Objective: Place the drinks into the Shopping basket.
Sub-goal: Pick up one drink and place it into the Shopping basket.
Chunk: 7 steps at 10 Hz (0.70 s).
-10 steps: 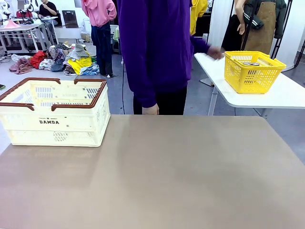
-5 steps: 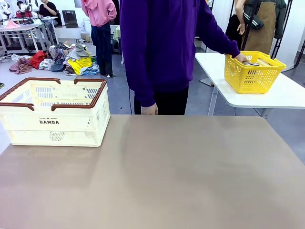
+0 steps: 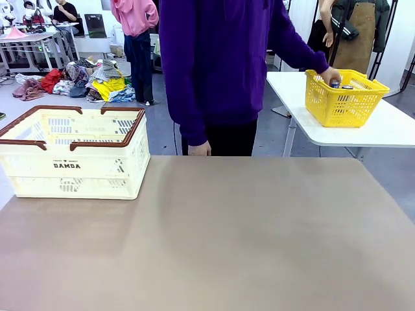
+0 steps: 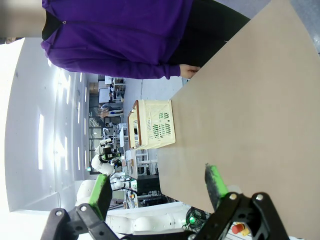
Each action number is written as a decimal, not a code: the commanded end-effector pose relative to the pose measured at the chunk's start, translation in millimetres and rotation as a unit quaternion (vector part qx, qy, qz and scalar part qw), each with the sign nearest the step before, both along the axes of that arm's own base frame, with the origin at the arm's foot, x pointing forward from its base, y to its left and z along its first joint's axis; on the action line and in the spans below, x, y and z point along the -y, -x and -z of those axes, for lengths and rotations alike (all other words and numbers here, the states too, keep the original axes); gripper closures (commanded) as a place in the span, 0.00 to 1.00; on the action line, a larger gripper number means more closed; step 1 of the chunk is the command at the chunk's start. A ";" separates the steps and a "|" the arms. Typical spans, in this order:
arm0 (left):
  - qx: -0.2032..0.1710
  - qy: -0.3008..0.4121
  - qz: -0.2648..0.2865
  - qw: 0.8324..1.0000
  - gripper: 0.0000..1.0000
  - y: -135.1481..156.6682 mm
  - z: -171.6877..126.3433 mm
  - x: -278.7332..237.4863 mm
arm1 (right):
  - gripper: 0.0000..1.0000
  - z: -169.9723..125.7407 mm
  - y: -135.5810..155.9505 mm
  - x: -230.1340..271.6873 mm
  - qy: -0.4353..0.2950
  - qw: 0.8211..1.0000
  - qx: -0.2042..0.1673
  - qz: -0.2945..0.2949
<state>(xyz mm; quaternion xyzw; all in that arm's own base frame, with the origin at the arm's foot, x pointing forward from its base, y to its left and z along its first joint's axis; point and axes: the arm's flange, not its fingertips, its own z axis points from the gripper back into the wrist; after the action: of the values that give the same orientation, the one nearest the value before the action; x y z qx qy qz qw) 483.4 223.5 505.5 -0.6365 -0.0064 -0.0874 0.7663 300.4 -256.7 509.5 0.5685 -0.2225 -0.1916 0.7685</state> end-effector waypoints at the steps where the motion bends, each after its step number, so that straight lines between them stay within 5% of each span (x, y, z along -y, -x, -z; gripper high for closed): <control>1: -0.004 -0.001 0.006 1.000 0.00 6.4 -1.8 -5.5 | 0.00 -1.4 -0.8 0.5 -0.001 1.000 0.014 -0.003; 7: 0.017 -0.040 0.012 0.999 0.00 -17.2 -24.9 50.8 | 0.00 -1.4 -0.8 0.5 -0.001 1.000 0.014 -0.003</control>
<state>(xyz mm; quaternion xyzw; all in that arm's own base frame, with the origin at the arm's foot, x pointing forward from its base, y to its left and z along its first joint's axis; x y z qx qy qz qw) 499.2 194.4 520.2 -0.6188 -0.0127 -0.1031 0.7787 300.4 -256.7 509.5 0.5685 -0.2224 -0.1916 0.7685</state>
